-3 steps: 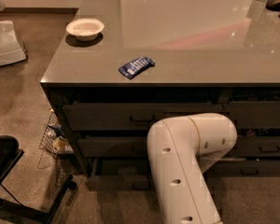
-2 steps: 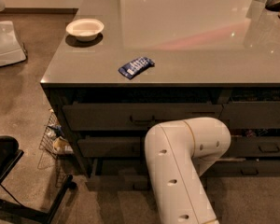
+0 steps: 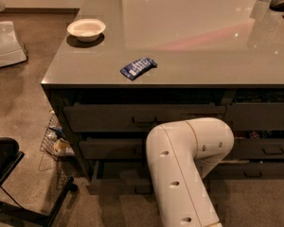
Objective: Open bottom drawer
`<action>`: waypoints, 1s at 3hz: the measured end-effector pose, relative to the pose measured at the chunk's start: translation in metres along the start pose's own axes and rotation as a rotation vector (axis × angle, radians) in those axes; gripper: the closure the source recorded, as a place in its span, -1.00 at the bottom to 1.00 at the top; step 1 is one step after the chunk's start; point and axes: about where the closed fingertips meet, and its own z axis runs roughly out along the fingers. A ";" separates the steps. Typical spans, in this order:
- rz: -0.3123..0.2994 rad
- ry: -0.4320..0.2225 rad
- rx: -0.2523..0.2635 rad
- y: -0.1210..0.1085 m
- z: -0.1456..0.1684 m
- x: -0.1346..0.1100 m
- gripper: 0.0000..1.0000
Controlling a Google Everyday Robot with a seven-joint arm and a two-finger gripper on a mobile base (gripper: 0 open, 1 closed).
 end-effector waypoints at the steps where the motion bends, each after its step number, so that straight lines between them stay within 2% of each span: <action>1: 0.000 0.000 0.000 0.000 0.000 0.000 0.91; 2: 0.000 0.001 0.000 0.000 0.000 0.000 1.00; 3: 0.000 0.001 0.000 0.000 0.000 0.000 1.00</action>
Offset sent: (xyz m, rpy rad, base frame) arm -0.2024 -0.0731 0.1493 -0.3382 0.2418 -0.2213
